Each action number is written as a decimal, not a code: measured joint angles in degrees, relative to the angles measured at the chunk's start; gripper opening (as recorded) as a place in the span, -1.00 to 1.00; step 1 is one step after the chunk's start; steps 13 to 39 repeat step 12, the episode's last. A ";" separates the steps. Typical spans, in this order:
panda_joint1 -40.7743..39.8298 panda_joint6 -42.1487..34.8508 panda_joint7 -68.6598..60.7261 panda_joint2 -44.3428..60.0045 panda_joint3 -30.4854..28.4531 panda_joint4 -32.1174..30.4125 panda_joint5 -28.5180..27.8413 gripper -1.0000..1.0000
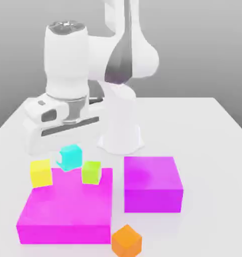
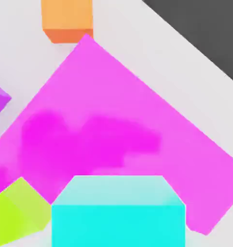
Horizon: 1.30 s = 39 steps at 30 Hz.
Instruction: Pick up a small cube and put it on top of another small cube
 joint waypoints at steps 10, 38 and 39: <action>-3.62 10.16 -1.93 7.99 -6.54 -2.91 4.12 1.00; -3.62 10.16 -1.93 7.99 -6.54 -2.91 4.12 1.00; -3.62 10.16 -1.93 7.99 -6.54 -2.91 4.12 1.00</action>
